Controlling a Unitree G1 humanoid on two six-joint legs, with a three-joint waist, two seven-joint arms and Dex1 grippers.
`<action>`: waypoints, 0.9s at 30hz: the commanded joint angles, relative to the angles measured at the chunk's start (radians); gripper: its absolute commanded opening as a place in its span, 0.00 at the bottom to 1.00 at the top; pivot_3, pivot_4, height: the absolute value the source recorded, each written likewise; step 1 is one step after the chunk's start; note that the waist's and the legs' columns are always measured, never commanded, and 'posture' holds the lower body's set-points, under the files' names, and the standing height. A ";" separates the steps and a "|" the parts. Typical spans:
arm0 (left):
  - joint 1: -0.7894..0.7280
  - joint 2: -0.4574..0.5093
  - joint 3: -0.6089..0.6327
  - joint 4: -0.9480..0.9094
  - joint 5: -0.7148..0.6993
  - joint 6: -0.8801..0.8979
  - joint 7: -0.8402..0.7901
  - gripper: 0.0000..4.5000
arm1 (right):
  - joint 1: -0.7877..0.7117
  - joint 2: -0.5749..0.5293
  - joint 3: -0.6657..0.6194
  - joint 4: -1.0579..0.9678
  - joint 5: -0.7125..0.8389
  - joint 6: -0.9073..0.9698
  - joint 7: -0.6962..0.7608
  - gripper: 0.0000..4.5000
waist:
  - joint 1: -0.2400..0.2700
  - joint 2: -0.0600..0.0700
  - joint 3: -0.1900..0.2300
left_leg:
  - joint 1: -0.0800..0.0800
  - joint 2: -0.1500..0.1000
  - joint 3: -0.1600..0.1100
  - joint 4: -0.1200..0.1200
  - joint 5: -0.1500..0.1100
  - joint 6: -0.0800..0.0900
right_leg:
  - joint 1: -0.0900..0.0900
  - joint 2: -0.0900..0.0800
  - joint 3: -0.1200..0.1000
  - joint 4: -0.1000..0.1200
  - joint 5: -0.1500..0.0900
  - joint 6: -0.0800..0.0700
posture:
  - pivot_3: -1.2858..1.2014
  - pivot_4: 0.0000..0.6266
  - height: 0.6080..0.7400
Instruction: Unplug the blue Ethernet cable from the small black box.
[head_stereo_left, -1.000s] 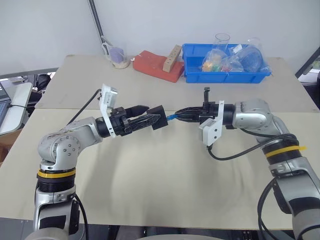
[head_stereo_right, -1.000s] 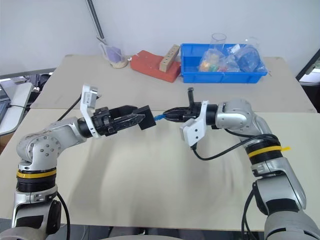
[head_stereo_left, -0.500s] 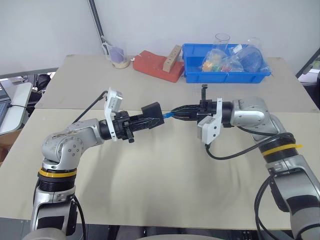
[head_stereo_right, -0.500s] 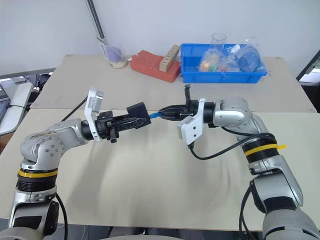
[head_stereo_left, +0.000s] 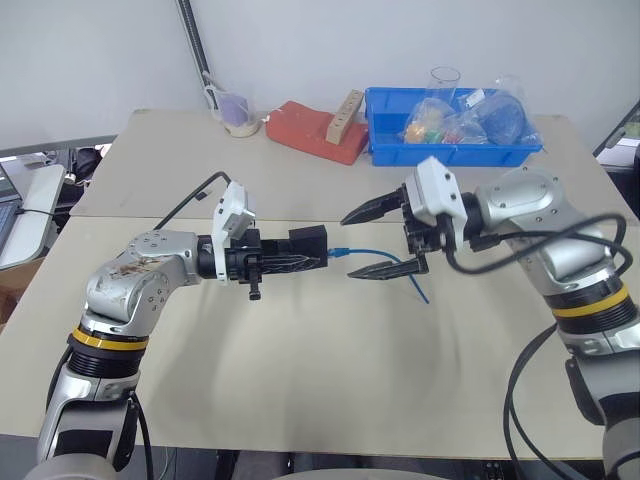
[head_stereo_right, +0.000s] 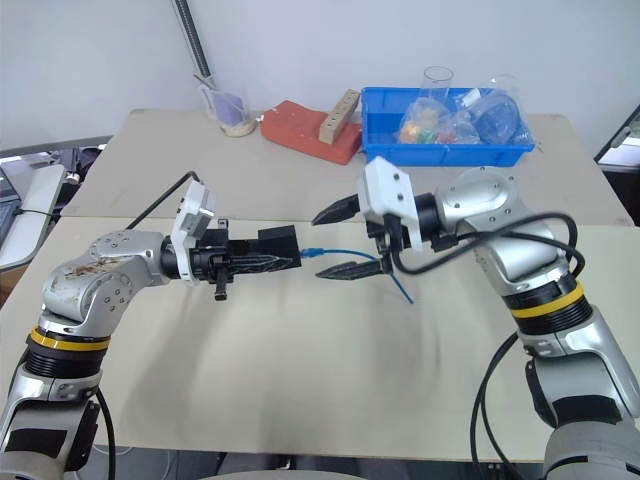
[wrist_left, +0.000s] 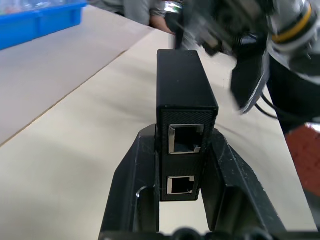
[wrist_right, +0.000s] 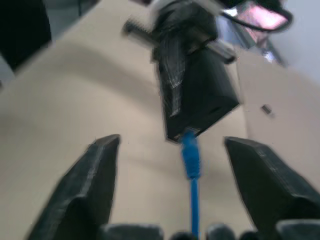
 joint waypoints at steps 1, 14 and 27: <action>-0.041 0.014 0.000 0.015 0.030 -0.071 -0.053 0.13 | -0.034 0.022 -0.063 -0.055 0.083 0.210 -0.048 0.87 | 0.001 0.000 0.000 | -0.001 0.000 0.000 0.000 0.000 0.000 | -0.001 0.000 0.000 0.000 0.000 0.000 | 0.52 0.24 1.00; -0.077 -0.009 0.005 0.023 0.041 -0.082 -0.075 0.13 | 0.001 0.062 -0.052 -0.069 -0.001 0.262 -0.065 0.44 | -0.003 0.000 0.000 | -0.003 -0.001 0.000 0.000 -0.001 0.001 | -0.003 0.001 0.000 0.000 0.000 0.000 | 0.52 0.24 1.00; -0.078 -0.013 0.005 0.016 0.043 -0.090 -0.083 0.13 | 0.004 0.090 -0.048 -0.041 -0.052 0.274 -0.052 0.44 | -0.001 0.000 0.000 | -0.003 -0.001 0.000 0.000 -0.001 0.001 | -0.003 0.001 0.000 0.000 0.000 0.000 | 0.52 0.24 1.00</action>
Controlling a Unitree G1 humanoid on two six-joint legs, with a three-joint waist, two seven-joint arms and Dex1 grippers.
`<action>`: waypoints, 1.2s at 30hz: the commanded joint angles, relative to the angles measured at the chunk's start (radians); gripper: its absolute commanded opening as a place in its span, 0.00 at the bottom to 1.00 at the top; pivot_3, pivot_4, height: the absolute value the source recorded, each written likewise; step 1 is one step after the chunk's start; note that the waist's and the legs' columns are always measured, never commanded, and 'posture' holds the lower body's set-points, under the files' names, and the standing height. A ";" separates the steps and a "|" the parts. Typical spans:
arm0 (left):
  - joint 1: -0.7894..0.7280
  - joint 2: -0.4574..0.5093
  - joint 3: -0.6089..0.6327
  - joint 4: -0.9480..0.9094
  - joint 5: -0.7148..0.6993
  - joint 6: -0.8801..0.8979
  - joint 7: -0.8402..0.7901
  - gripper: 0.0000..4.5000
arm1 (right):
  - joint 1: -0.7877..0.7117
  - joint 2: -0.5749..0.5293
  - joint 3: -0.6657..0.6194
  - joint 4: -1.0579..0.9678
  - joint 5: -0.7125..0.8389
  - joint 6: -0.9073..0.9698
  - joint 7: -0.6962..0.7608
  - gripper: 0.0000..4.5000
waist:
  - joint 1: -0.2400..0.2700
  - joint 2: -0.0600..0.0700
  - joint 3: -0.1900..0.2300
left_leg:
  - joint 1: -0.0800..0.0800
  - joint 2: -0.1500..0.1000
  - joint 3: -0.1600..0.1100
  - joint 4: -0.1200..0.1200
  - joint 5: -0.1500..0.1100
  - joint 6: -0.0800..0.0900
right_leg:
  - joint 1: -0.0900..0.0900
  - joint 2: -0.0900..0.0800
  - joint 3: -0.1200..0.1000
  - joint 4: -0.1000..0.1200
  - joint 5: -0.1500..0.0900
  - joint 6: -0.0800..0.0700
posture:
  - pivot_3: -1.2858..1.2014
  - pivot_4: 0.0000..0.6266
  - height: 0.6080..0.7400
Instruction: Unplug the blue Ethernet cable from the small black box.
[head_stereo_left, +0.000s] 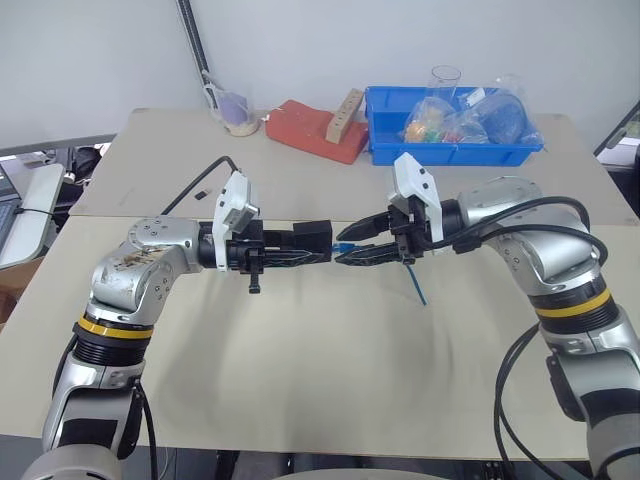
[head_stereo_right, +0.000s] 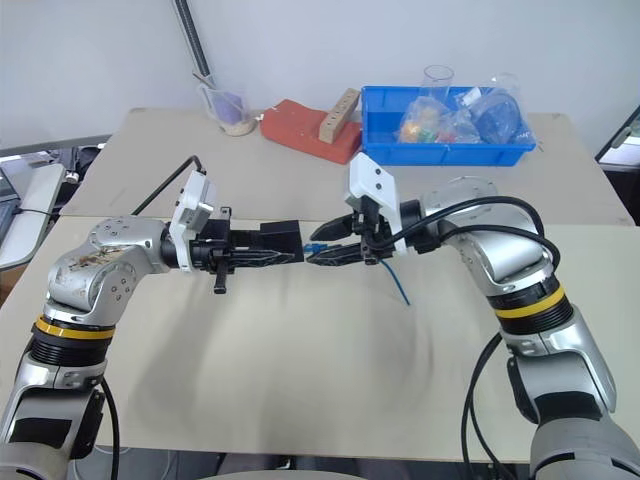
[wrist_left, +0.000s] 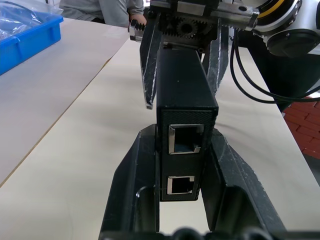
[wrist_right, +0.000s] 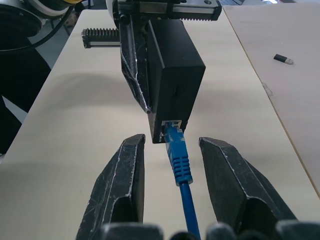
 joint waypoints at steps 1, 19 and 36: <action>-0.024 0.001 0.010 -0.020 -0.002 -0.022 -0.008 0.13 | -0.003 0.003 -0.022 -0.004 -0.007 0.000 0.014 0.44 | 0.000 0.000 0.000 | 0.000 0.000 0.000 0.000 0.000 0.000 | 0.000 0.000 0.000 0.000 0.000 0.000 | 0.52 0.24 1.00; -0.013 0.002 -0.003 -0.027 0.011 -0.038 -0.028 0.13 | -0.015 0.010 -0.023 0.001 -0.023 0.011 0.070 0.01 | 0.000 0.000 0.000 | 0.000 0.000 0.000 0.000 0.000 0.000 | 0.000 0.000 0.000 0.000 0.000 0.000 | 0.52 0.24 1.00; -0.010 0.000 -0.011 -0.017 0.034 -0.061 -0.050 0.13 | -0.016 0.021 -0.027 -0.042 -0.014 0.060 0.085 0.43 | 0.000 0.000 0.000 | 0.000 0.000 0.000 0.000 0.000 0.000 | 0.000 0.000 0.000 0.000 0.000 0.000 | 0.52 0.24 1.00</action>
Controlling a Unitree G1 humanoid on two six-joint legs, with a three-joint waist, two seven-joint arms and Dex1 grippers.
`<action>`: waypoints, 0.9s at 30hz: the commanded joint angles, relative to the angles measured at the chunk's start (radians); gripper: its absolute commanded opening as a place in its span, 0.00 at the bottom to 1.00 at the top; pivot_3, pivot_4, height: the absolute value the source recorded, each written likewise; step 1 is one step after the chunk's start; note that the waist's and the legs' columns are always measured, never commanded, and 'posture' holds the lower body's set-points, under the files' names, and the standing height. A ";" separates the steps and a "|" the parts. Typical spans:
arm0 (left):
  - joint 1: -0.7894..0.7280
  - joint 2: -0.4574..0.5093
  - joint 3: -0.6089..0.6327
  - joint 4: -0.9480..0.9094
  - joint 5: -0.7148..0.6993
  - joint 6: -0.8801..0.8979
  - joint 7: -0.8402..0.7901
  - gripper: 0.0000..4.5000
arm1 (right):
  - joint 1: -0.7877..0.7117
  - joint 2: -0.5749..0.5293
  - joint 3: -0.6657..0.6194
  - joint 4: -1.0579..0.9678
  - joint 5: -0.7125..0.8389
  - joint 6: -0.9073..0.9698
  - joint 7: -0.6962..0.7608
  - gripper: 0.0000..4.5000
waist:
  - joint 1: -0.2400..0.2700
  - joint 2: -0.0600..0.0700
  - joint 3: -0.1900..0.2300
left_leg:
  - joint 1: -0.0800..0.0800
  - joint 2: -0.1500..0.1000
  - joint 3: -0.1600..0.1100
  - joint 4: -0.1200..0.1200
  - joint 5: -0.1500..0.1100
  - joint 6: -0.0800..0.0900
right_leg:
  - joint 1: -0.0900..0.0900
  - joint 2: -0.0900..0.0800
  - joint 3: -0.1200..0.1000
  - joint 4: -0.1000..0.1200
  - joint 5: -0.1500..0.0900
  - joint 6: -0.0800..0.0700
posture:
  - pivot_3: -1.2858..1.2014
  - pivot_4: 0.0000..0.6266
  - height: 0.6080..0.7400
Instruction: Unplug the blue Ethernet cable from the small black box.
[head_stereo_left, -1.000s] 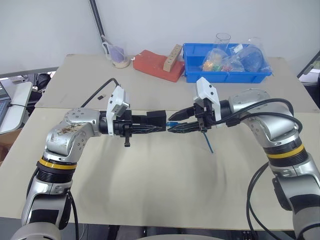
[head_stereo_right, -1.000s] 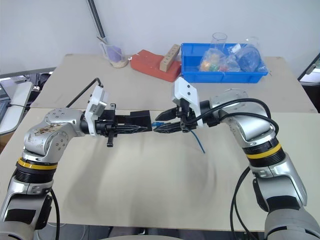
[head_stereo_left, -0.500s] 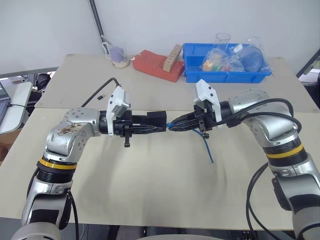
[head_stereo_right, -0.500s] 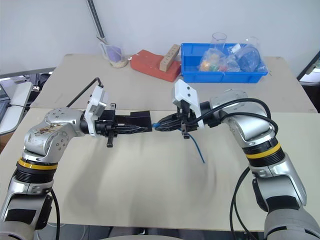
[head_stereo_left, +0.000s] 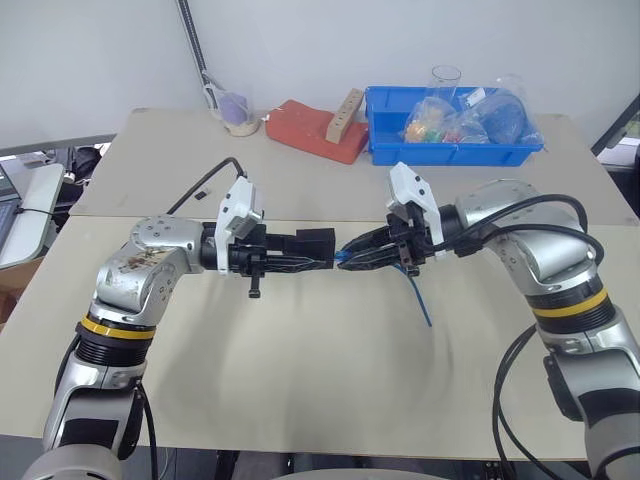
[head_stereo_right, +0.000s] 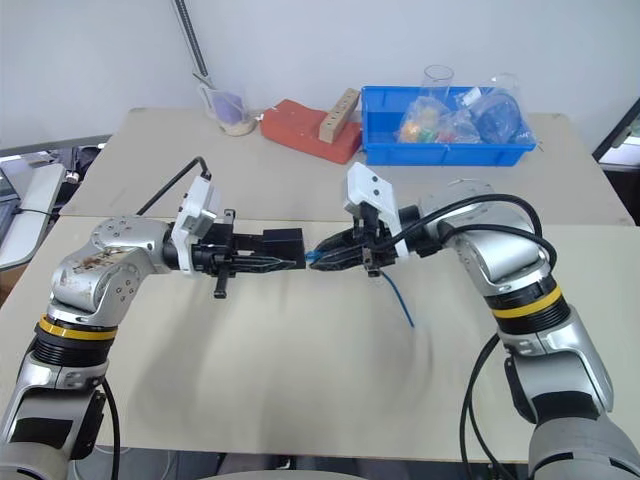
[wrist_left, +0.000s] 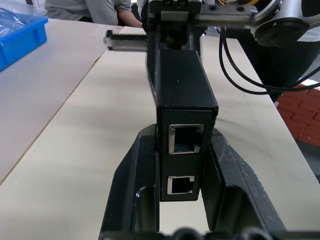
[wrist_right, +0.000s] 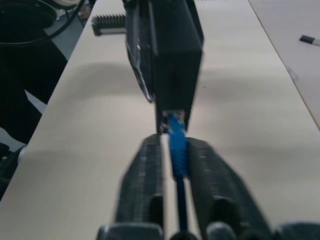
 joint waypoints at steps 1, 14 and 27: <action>-0.010 0.002 0.009 -0.015 -0.001 -0.019 -0.002 0.13 | -0.013 0.010 -0.030 -0.033 0.019 -0.003 0.000 0.43 | 0.000 0.000 0.000 | 0.000 0.000 0.000 0.000 0.000 0.000 | 0.000 0.000 0.000 0.000 0.000 0.000 | 0.52 0.24 1.00; -0.007 0.002 0.008 -0.021 -0.004 -0.018 -0.003 0.13 | -0.010 0.010 -0.026 0.032 -0.007 -0.055 0.033 0.24 | 0.000 0.000 0.000 | 0.000 0.000 0.000 0.000 0.000 0.000 | 0.000 0.000 0.000 0.000 0.000 0.000 | 0.52 0.24 1.00; 0.011 0.011 -0.007 -0.034 0.008 -0.036 -0.023 0.13 | -0.053 0.009 -0.022 -0.006 0.012 0.004 0.051 0.00 | 0.000 0.000 0.000 | 0.000 0.000 0.000 0.000 0.000 0.000 | 0.000 0.000 0.000 0.000 0.000 0.000 | 0.52 0.24 1.00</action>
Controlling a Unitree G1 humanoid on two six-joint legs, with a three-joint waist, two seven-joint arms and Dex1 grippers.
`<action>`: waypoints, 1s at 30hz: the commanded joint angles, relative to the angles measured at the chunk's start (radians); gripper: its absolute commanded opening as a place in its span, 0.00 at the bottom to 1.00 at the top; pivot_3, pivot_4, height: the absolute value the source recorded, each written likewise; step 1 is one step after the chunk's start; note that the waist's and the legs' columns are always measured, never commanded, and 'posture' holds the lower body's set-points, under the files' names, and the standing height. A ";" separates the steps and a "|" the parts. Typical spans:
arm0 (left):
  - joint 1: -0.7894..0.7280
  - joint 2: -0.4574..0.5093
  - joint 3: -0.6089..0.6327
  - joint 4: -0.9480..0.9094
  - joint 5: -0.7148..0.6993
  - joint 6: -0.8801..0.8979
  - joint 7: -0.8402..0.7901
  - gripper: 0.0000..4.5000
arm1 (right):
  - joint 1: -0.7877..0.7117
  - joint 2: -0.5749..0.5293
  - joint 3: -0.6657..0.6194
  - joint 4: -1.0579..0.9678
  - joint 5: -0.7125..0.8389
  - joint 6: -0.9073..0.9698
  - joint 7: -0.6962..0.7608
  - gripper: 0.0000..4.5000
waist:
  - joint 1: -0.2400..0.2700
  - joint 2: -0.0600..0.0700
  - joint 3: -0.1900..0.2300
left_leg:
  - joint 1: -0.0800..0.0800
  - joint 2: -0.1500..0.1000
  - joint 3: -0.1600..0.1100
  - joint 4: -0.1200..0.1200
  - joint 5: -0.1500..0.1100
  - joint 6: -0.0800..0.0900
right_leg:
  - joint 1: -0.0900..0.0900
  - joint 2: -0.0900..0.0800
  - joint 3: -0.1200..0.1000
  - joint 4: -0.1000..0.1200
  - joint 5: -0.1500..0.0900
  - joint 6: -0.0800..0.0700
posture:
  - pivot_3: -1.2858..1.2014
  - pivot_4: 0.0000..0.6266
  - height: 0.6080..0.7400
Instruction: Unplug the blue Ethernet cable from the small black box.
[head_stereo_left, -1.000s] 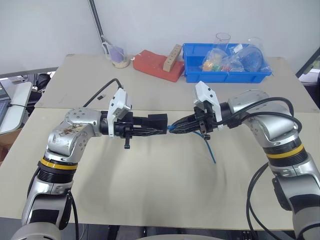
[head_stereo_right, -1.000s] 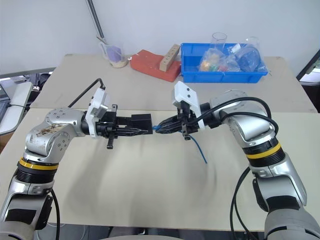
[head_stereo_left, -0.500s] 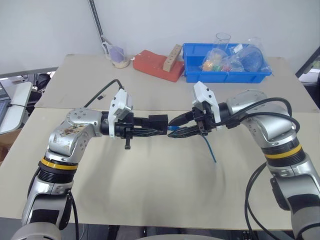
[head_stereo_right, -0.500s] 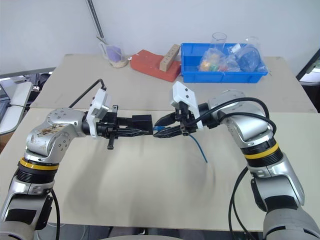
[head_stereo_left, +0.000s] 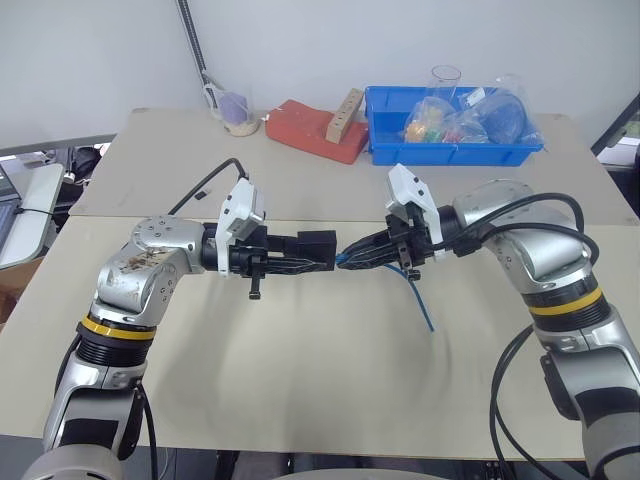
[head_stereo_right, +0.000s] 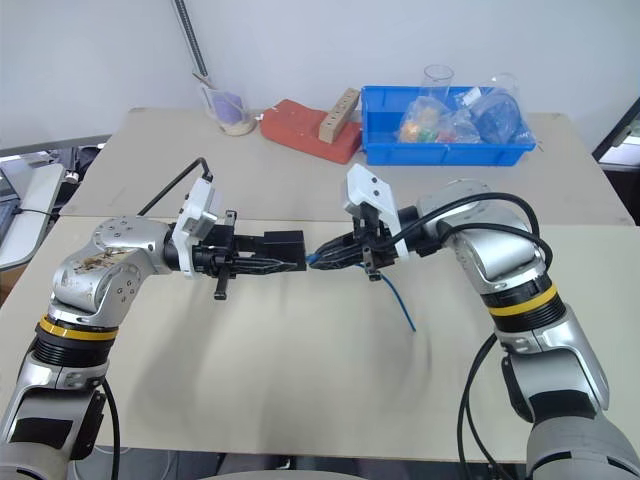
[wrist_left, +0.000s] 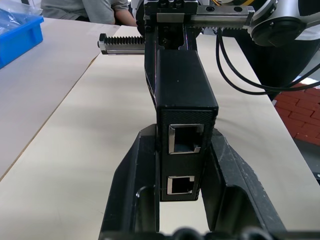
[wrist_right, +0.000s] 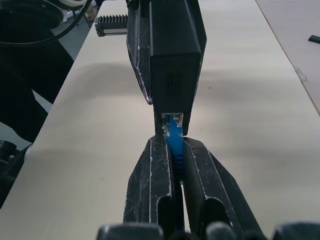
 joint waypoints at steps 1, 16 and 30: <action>0.010 0.010 -0.004 -0.031 0.006 -0.023 -0.010 0.13 | -0.046 0.001 -0.025 -0.051 0.026 0.016 0.012 0.00 | 0.000 0.000 0.000 | 0.000 0.000 0.000 0.000 0.000 0.000 | 0.000 0.000 0.000 0.000 0.000 0.000 | 0.52 0.24 1.00; 0.058 0.069 0.061 -0.051 -0.020 -0.014 0.001 0.13 | 0.142 -0.187 -0.094 -0.112 0.026 0.022 0.031 0.00 | -0.002 -0.001 0.000 | -0.001 0.000 0.000 0.000 0.000 0.000 | 0.000 0.000 0.000 -0.001 0.000 0.000 | 0.52 0.24 1.00; 0.183 0.010 0.076 -0.159 -0.016 -0.023 0.131 0.13 | 0.385 -0.120 -0.129 0.166 -0.244 -0.217 -0.311 0.00 | -0.002 -0.001 0.001 | 0.000 0.000 0.002 -0.001 0.000 0.000 | 0.000 0.000 0.003 -0.001 0.000 0.000 | 0.52 0.24 1.00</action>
